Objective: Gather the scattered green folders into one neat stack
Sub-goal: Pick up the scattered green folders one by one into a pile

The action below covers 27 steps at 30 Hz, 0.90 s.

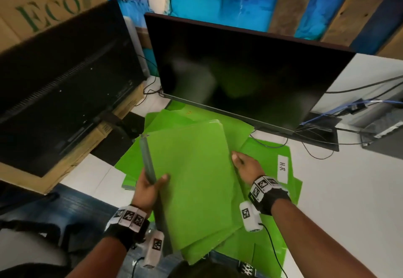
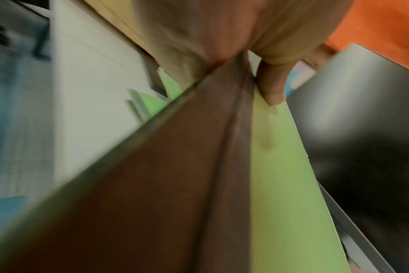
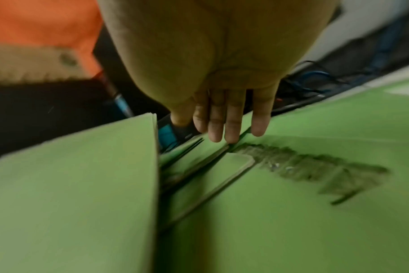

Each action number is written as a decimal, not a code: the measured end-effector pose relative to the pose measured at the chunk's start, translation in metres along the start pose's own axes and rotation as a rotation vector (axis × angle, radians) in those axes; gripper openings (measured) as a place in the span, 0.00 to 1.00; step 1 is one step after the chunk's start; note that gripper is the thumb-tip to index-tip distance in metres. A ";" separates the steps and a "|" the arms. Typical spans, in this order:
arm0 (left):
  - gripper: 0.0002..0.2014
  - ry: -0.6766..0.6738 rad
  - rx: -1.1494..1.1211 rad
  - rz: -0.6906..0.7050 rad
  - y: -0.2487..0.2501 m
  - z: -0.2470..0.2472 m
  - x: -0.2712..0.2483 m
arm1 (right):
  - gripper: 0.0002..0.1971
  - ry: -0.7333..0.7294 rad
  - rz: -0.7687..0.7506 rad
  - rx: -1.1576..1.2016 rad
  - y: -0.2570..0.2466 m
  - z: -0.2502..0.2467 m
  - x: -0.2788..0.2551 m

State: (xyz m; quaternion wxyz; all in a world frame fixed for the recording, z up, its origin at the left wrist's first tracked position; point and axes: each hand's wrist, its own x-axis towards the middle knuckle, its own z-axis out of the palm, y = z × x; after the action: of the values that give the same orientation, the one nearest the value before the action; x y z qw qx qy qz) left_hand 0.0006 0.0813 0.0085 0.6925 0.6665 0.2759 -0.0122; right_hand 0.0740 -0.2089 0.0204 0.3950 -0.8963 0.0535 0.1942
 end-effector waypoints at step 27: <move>0.10 0.300 -0.156 -0.057 -0.028 -0.090 0.032 | 0.20 -0.155 -0.232 -0.624 0.010 0.005 0.024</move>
State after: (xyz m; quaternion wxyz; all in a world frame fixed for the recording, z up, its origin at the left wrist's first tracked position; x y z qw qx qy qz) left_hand -0.0159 0.1733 -0.0264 0.6925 0.5968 0.3953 0.0893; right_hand 0.0917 -0.2108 0.0014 0.1241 -0.9567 -0.1407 0.2225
